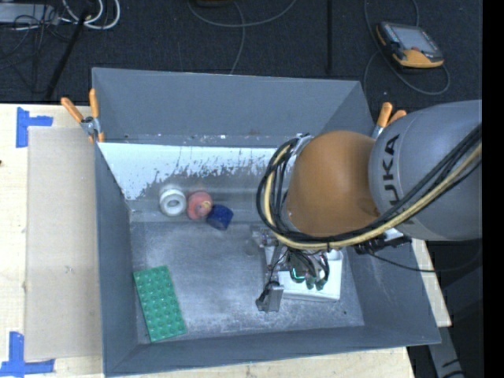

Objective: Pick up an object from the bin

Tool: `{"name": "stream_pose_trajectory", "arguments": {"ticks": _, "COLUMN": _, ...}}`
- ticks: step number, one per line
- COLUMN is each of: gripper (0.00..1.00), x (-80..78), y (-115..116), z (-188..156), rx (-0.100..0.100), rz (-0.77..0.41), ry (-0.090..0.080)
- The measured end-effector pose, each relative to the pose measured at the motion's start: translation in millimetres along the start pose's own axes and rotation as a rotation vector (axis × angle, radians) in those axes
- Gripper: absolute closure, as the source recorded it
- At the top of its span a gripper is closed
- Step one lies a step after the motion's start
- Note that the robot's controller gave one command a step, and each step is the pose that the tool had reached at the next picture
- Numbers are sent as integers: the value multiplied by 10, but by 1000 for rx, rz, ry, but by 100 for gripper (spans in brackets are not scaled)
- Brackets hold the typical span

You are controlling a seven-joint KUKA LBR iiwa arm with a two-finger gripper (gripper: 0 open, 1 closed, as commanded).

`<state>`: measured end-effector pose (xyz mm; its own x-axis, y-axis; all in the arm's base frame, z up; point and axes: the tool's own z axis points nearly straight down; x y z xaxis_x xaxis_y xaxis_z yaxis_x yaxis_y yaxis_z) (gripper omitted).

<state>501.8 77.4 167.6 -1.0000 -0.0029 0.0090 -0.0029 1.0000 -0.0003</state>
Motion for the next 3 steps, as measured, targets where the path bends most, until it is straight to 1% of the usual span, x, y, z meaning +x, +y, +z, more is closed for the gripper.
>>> {"name": "stream_pose_trajectory", "arguments": {"ticks": 1, "gripper": 0, "x": -867, "y": -78, "z": 439, "rx": 1, "rz": -93, "ry": -11}}
{"name": "stream_pose_trajectory", "arguments": {"ticks": 2, "gripper": 0, "x": -1152, "y": 335, "z": 502, "rx": -1, "rz": -136, "ry": -13}}
{"name": "stream_pose_trajectory", "arguments": {"ticks": 3, "gripper": 0, "x": -645, "y": 624, "z": 744, "rx": 1, "rz": -605, "ry": -6}}
